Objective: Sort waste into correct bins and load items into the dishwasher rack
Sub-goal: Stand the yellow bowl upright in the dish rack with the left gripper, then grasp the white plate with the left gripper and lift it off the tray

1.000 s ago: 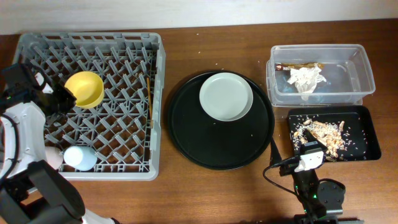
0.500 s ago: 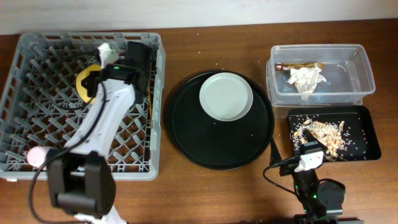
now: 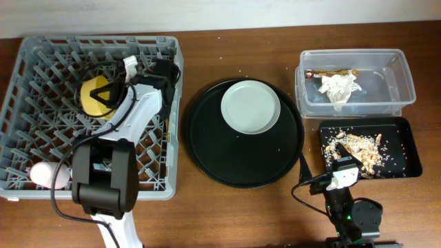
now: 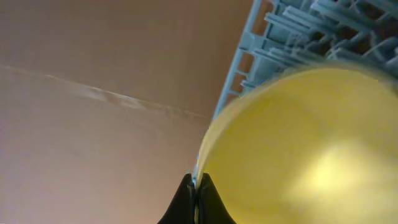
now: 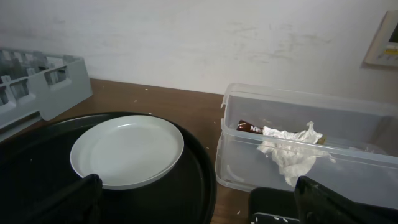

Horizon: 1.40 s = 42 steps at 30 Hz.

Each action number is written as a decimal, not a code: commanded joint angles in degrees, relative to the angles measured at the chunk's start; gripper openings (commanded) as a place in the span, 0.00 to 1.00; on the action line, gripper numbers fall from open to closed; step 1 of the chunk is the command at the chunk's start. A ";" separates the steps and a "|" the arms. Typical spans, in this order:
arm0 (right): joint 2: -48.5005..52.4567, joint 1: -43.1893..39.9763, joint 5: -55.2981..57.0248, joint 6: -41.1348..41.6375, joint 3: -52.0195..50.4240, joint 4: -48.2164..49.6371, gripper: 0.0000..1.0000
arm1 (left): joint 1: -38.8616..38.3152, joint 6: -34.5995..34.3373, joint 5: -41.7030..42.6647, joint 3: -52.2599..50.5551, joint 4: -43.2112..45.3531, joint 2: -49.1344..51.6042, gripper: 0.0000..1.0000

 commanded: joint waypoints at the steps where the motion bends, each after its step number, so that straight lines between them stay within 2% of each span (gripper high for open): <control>1: -0.39 -0.37 -0.68 -0.20 -0.42 -0.09 0.98 | -0.57 0.59 0.50 -0.46 -0.55 0.94 0.00; 5: -0.39 -0.37 -0.68 -0.20 -0.42 -0.09 0.98 | -1.55 -0.81 15.23 -0.70 -1.62 1.11 0.00; 6: -0.39 -0.37 -0.68 -0.20 -0.42 -0.09 0.98 | -2.34 -0.81 19.06 -0.68 -2.64 1.09 0.09; 7: -0.39 -0.37 -0.68 -0.20 -0.42 -0.09 0.99 | -3.80 -0.81 25.59 -0.59 -3.34 0.72 0.34; 8: -0.39 -0.37 -0.68 -0.17 -0.42 -0.09 0.98 | -4.81 -0.81 33.24 -0.04 -4.66 -0.35 0.39; 9: -0.39 -0.37 -0.68 -0.20 -0.42 -0.09 0.98 | -5.44 -0.81 41.62 1.16 -6.58 -2.43 0.48; 10: -0.39 -0.37 -0.68 -0.20 -0.42 -0.09 0.99 | -5.64 -0.79 54.05 3.21 -7.69 -5.92 0.58; 11: -0.39 -0.37 -0.68 -0.20 -0.42 -0.09 0.98 | -5.64 -0.81 63.01 3.85 -7.58 -7.96 0.63; 12: -0.39 -0.37 -0.68 -0.20 -0.42 -0.09 0.98 | -5.66 -0.81 80.87 4.00 -5.68 -11.02 0.73; 13: -0.39 -0.37 -0.68 -0.20 -0.42 -0.09 0.99 | -5.86 -0.74 95.03 4.00 -1.97 -12.22 0.77; 14: -0.39 -0.37 -0.68 -0.20 -0.42 -0.09 0.98 | -6.62 -0.74 99.71 3.93 0.90 -12.07 0.81; 15: -0.39 -0.37 -0.68 -0.20 -0.42 -0.09 0.98 | -8.13 -0.72 99.80 3.56 4.68 -11.32 0.85; 16: -0.39 -0.37 -0.68 -0.17 -0.42 -0.09 0.98 | -9.73 -0.76 99.82 3.06 8.20 -10.03 0.84; 18: -0.39 -0.37 -0.68 -0.20 -0.42 -0.09 0.98 | -13.33 -0.81 100.24 3.06 14.21 -4.11 0.77; 19: -0.39 -0.37 -0.68 -0.20 -0.42 -0.09 0.98 | -14.56 -2.23 100.24 3.06 17.20 -0.04 0.68; 20: -0.39 -0.37 -0.68 -0.20 -0.42 -0.09 0.98 | -14.64 -5.09 100.21 3.06 19.15 2.89 0.64; 21: -0.39 -0.37 -0.68 -0.20 -0.42 -0.09 0.98 | -14.45 -5.40 99.93 3.08 20.48 5.22 0.57; 23: -0.39 -0.37 -0.68 -0.20 -0.42 -0.09 0.99 | -14.32 -5.64 99.56 3.08 20.50 9.20 0.53; 26: -0.39 -0.37 -0.68 -0.20 -0.42 -0.09 0.98 | -14.32 -6.38 101.61 5.27 15.87 8.22 0.48; 27: -0.39 -0.37 -0.68 -0.20 -0.42 -0.09 0.98 | -14.32 -6.10 100.52 6.93 13.42 6.93 0.49; 28: -0.39 -0.37 -0.68 -0.20 -0.42 -0.09 0.98 | -14.32 -5.92 98.53 9.27 11.91 4.74 0.55; 31: -0.39 -0.37 -0.68 -0.20 -0.42 -0.09 0.98 | -14.73 -6.05 95.30 9.66 13.42 5.84 0.56; 32: -0.39 -0.37 -0.68 -0.20 -0.42 -0.09 0.99 | -14.93 -7.80 94.77 9.64 13.66 9.60 0.49; 35: -0.39 -0.37 -0.68 -0.20 -0.42 -0.09 0.98 | -14.91 -9.42 96.10 9.64 13.60 14.78 0.43; 36: -0.39 -0.37 -0.68 -0.20 -0.42 -0.09 0.98 | -14.91 -9.38 96.43 9.99 13.62 14.51 0.34; 37: -0.39 -0.37 -0.68 -0.20 -0.42 -0.09 0.98 | -14.91 -8.44 97.77 10.97 12.94 14.29 0.15; 38: -0.39 -0.37 -0.68 -0.20 -0.42 -0.09 0.98 | -14.71 -7.34 97.79 13.51 10.25 13.88 0.00; 39: -0.39 -0.37 -0.68 -0.20 -0.42 -0.09 0.98 | -14.29 -5.05 96.87 16.79 6.99 13.18 0.00; 42: -0.39 -0.37 -0.68 -0.20 -0.42 -0.09 0.98 | -11.37 -0.24 81.50 33.75 -9.07 7.63 0.00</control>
